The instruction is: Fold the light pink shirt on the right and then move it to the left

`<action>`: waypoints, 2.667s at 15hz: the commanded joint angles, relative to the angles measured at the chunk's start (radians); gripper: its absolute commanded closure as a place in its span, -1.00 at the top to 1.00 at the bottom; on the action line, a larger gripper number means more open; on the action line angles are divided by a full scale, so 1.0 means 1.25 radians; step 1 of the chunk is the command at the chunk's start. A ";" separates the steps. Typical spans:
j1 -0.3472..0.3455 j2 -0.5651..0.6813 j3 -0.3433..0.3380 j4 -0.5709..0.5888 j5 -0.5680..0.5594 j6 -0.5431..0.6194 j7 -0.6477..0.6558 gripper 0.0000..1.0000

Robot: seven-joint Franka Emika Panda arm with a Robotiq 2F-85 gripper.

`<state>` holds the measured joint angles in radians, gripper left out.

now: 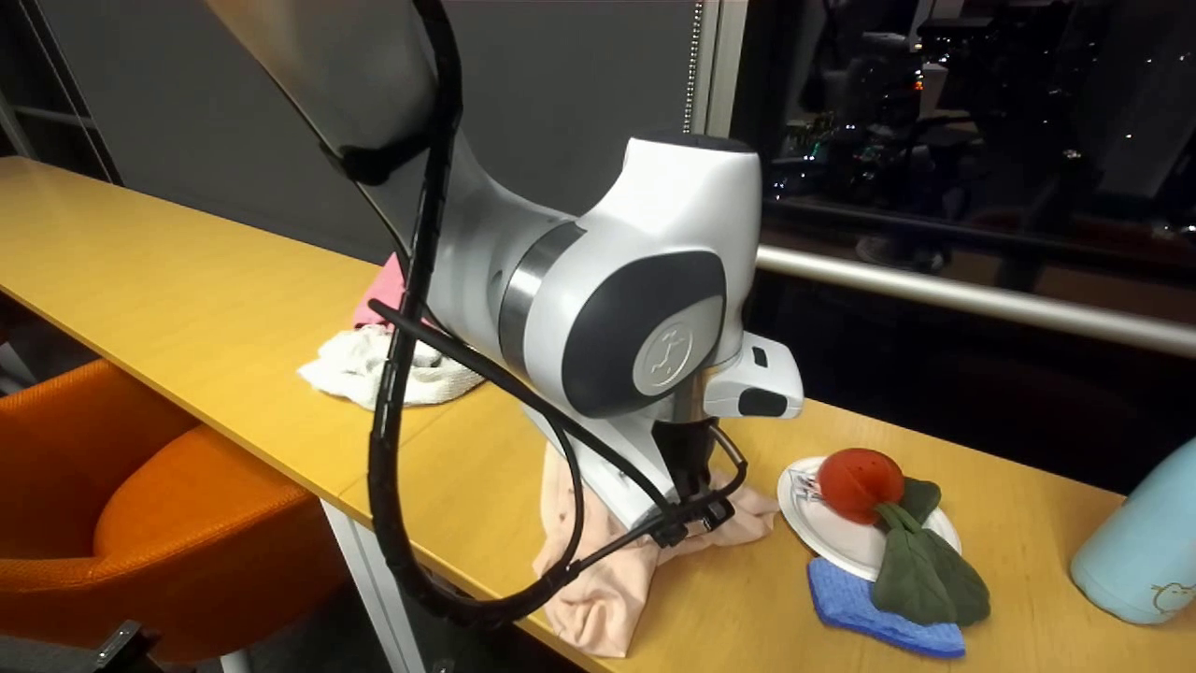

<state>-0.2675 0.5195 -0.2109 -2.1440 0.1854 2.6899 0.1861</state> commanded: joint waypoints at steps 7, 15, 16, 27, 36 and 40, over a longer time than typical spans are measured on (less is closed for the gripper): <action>-0.011 -0.130 0.010 -0.035 0.081 -0.096 0.021 0.85; 0.024 -0.047 -0.060 0.014 0.069 -0.056 0.242 1.00; 0.032 -0.032 -0.073 0.022 0.067 -0.052 0.287 1.00; 0.041 0.132 -0.054 0.218 0.103 0.026 0.465 1.00; 0.031 0.176 -0.004 0.266 0.115 -0.031 0.480 1.00; 0.022 0.151 -0.012 0.263 0.117 -0.034 0.475 1.00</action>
<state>-0.2231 0.7368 -0.2267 -1.8276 0.3046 2.6843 0.7948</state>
